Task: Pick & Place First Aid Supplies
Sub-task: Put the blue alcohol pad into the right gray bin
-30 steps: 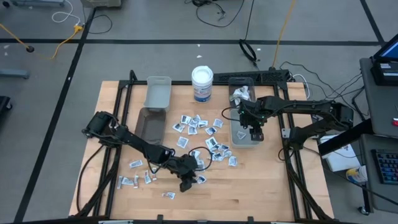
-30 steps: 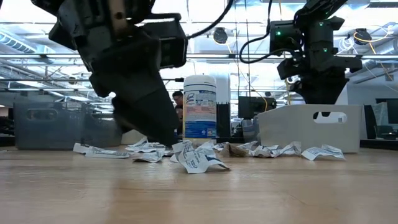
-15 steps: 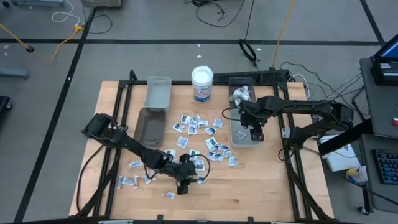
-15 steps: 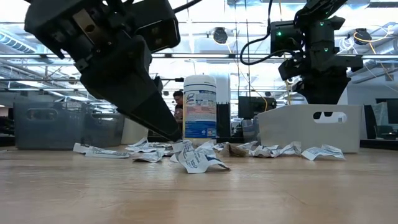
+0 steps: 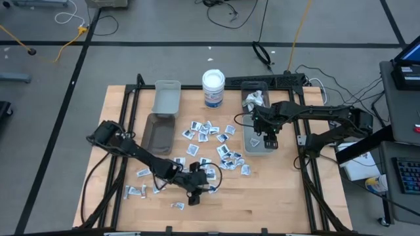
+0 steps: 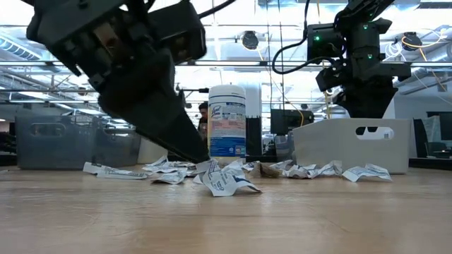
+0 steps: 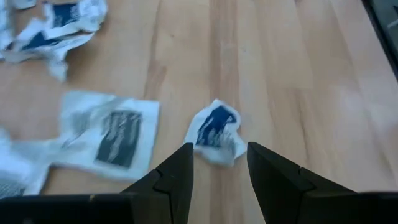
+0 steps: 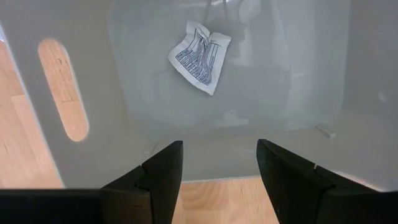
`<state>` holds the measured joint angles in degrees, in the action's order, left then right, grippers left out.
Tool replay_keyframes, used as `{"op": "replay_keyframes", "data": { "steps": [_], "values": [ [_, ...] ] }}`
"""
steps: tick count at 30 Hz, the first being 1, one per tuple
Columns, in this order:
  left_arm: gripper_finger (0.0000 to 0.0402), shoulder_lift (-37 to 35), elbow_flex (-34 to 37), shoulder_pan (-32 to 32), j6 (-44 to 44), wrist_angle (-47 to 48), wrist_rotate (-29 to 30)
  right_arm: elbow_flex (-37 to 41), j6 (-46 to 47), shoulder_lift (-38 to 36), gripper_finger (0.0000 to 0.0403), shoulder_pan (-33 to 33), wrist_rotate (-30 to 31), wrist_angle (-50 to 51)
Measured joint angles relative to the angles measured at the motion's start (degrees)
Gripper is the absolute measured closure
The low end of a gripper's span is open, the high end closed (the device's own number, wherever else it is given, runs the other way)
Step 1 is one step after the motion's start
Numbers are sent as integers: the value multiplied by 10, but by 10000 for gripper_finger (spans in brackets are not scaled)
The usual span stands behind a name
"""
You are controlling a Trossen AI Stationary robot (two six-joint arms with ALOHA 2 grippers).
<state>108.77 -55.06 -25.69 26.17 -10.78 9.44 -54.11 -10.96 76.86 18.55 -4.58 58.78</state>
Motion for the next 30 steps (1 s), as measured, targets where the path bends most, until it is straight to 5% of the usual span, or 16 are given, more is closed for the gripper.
{"op": "replay_keyframes", "data": {
  "steps": [10,19,30],
  "values": [
    [257,41,-85,3,-16,120,16,0,0,0,204,0,0,4],
    [388,40,-91,2,-1,157,2,0,-5,0,204,-1,0,6],
    [398,-23,-84,-16,-94,182,16,0,32,-3,204,-12,-2,-1]
  ]
}}
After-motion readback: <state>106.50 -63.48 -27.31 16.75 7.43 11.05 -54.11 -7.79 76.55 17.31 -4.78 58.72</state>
